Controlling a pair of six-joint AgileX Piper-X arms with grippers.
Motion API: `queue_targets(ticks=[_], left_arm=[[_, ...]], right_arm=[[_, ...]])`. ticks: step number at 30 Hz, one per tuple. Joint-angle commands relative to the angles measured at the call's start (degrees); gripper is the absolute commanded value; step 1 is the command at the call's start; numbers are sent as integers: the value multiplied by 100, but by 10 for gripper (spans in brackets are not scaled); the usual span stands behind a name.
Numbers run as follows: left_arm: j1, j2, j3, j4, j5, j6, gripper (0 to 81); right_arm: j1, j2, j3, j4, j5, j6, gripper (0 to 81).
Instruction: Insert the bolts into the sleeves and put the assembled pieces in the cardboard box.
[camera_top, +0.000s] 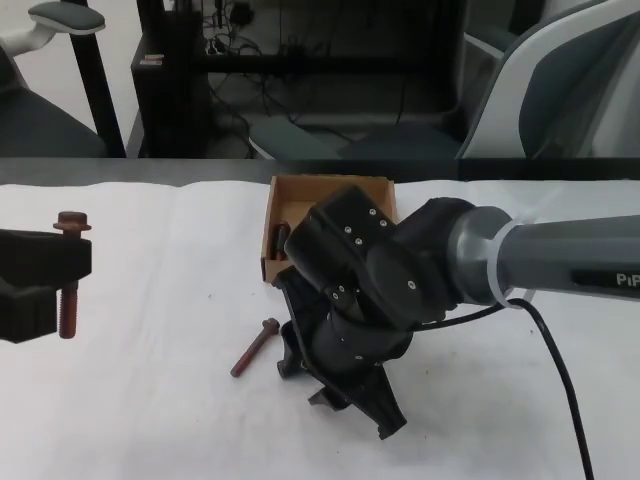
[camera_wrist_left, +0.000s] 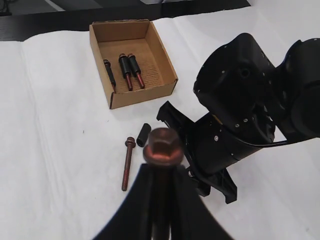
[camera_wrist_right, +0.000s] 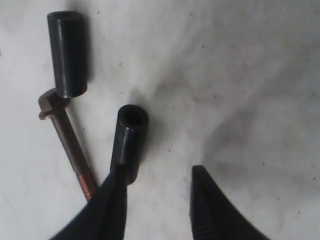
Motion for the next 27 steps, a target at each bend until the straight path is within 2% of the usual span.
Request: queue_targets(ticks=[1,3,20,27], left_arm=[[14,19,-67,-61,-3,21,17],[14,42,-67,-61,-3,50,17],[14,206,-67,-107,-3,49,17],[14,206,-67,-102,-3,230,17]], right_arm=[[-44,-15,-75,0,-38,-45,330],[-44,-15,-75,-132,24,-45,281],[-84,111,-96,-474,-5,-45,281],[-84,421,-474,-474,-122,-173,281]])
